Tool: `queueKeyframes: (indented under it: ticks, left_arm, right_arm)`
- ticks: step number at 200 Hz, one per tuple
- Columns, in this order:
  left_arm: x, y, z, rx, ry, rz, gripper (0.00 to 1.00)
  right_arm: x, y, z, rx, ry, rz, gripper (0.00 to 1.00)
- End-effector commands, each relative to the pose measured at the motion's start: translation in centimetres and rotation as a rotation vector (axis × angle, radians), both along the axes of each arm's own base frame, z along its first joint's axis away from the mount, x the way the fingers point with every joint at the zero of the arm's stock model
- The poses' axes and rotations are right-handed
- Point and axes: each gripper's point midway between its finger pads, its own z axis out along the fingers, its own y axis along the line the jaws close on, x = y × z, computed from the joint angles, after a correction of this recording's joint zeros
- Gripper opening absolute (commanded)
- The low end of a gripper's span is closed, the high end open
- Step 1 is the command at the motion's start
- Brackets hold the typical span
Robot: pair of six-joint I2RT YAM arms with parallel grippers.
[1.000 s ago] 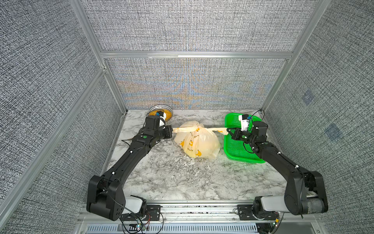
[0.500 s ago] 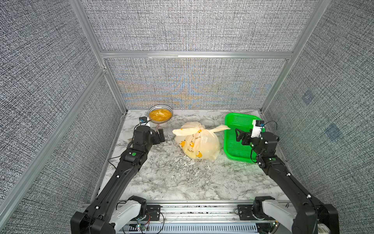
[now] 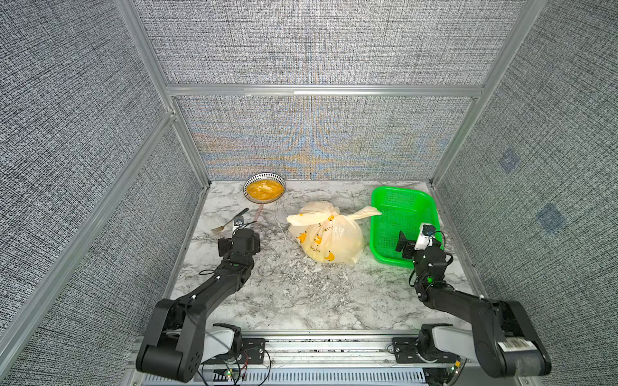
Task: Place the banana into a plastic bag & tie a knot
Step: Reset both arms
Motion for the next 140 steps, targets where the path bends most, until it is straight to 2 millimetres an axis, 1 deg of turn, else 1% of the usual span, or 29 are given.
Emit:
queueKeyframes:
  ticks: [1,16,22,28,34,47,60,65,73,79,86,95,103,115,128,140]
  left_arm:
    - [2.7,0.0,1.8,0.006,-0.132,-0.013,0.99]
    - [3.8,-0.8,1.7,0.051,-0.089,-0.074,0.99]
    - [4.1,-0.6,1.4,0.043,-0.106,-0.065,0.99]
    - [4.4,-0.2,0.6,0.037,-0.090,-0.041,0.99]
    - [4.7,0.1,0.5,0.031,-0.098,-0.028,0.99]
    - [4.4,-0.1,0.3,0.022,-0.078,-0.051,0.99]
    - [3.9,0.0,0.4,-0.009,-0.120,-0.065,0.99]
    - [3.6,0.2,0.5,-0.026,-0.137,-0.069,0.99]
    - [3.4,-0.1,0.4,-0.048,-0.157,-0.107,0.99]
    - [3.0,-0.5,-0.5,-0.051,-0.145,-0.144,0.99]
    - [3.2,-0.5,-0.3,-0.058,-0.213,-0.138,0.99]
    - [3.4,-0.5,-0.2,-0.052,-0.255,-0.140,0.99]
    - [3.5,-0.3,-0.4,-0.057,-0.222,-0.128,0.99]
    - [3.6,-0.7,-0.8,-0.057,-0.126,-0.154,0.99]
    - [3.6,-0.5,-0.7,-0.064,-0.160,-0.142,0.99]
    - [3.6,-0.6,-0.8,-0.060,-0.138,-0.153,0.99]
  right_arm:
    - [0.6,-0.5,2.3,-0.011,-0.107,-0.026,0.98]
    - [0.7,0.1,1.8,-0.022,-0.098,0.007,0.98]
    - [0.7,0.3,1.5,-0.026,-0.098,0.022,0.98]
    - [0.5,0.4,1.1,-0.029,-0.102,0.029,0.98]
    - [0.4,0.6,1.0,-0.031,-0.111,0.039,0.98]
    - [0.3,1.4,0.3,-0.046,-0.112,0.082,0.98]
    - [0.5,2.5,-0.3,-0.086,-0.103,0.130,0.98]
    - [0.7,2.7,-0.2,-0.092,-0.110,0.136,0.98]
    - [0.7,2.7,0.0,-0.089,-0.122,0.132,0.98]
    - [0.9,2.7,-0.3,-0.089,-0.104,0.130,0.98]
    - [1.2,2.7,-0.5,-0.085,-0.080,0.130,0.98]
    - [1.5,2.6,-0.8,-0.078,-0.061,0.133,0.98]
    - [1.5,2.5,-0.7,-0.075,-0.068,0.133,0.98]
    - [1.5,2.5,-0.8,-0.074,-0.070,0.135,0.98]
    - [1.6,2.5,-0.8,-0.068,-0.067,0.136,0.98]
    - [1.7,2.5,-0.7,-0.065,-0.067,0.139,0.98]
